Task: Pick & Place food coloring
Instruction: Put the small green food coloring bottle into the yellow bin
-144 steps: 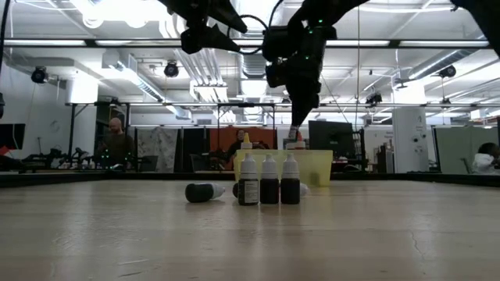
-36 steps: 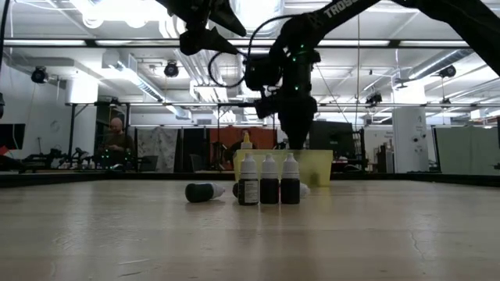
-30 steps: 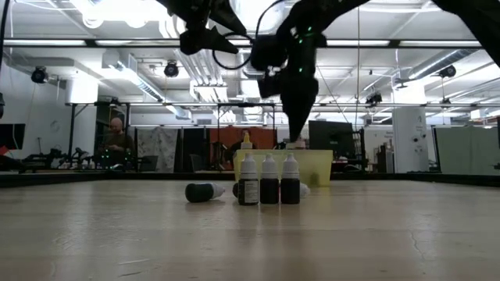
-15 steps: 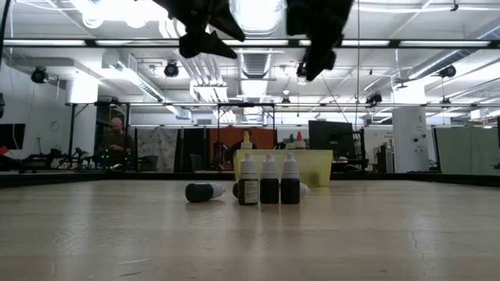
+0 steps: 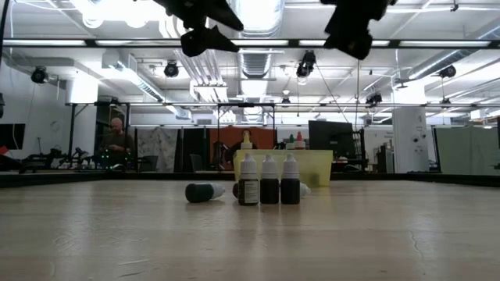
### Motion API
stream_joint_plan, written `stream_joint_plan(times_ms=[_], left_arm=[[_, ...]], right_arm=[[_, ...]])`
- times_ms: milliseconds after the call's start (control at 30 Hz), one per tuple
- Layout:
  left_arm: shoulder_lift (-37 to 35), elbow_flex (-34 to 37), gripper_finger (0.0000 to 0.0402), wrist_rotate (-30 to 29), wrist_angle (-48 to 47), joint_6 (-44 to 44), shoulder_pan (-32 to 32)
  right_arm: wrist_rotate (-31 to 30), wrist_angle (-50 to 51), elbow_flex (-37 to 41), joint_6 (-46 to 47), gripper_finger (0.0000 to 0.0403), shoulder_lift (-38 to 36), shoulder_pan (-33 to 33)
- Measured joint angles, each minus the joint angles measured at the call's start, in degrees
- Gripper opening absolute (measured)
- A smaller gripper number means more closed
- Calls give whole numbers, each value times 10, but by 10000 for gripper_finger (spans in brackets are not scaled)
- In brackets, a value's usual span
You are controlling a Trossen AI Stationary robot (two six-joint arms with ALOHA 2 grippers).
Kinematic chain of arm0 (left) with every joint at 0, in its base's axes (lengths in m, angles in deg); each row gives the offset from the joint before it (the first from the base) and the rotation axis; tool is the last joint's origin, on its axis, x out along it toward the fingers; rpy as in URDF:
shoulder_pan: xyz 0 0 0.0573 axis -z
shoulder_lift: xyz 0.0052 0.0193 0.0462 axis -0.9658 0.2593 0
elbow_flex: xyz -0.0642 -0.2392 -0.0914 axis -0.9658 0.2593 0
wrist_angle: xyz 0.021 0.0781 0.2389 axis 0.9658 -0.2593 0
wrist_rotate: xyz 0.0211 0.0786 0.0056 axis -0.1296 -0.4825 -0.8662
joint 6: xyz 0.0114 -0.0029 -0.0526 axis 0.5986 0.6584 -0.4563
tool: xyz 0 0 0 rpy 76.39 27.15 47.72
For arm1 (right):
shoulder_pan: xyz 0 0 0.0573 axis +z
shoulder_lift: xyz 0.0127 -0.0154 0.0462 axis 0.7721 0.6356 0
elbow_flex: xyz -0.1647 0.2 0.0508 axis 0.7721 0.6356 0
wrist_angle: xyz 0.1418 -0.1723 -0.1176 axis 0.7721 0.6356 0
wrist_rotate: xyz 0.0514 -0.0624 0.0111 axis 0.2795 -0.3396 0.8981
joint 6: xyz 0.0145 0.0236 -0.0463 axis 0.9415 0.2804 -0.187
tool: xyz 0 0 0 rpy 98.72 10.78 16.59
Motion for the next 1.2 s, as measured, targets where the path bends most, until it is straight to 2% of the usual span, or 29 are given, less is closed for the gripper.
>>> stream_joint_plan(times_ms=[167,233,400,633,800,933,1200], left_arm=[[0,0,213,88,-12,4,17],[0,0,213,105,-29,5,27],[0,0,202,109,-90,8,57],[8,-1,191,109,-125,32,98],[31,-1,190,99,-148,-62,115],[58,-1,190,68,-175,-116,129],[100,-1,190,46,-181,-263,146]], right_arm=[[-1,-29,55,40,111,-28,40],[-1,-36,69,56,109,-36,50],[0,-38,86,83,107,-33,68],[-2,-41,87,85,103,-32,73],[-3,-40,87,88,99,-32,73],[-7,-39,88,86,97,-32,73],[-17,-39,88,82,97,-32,73]])
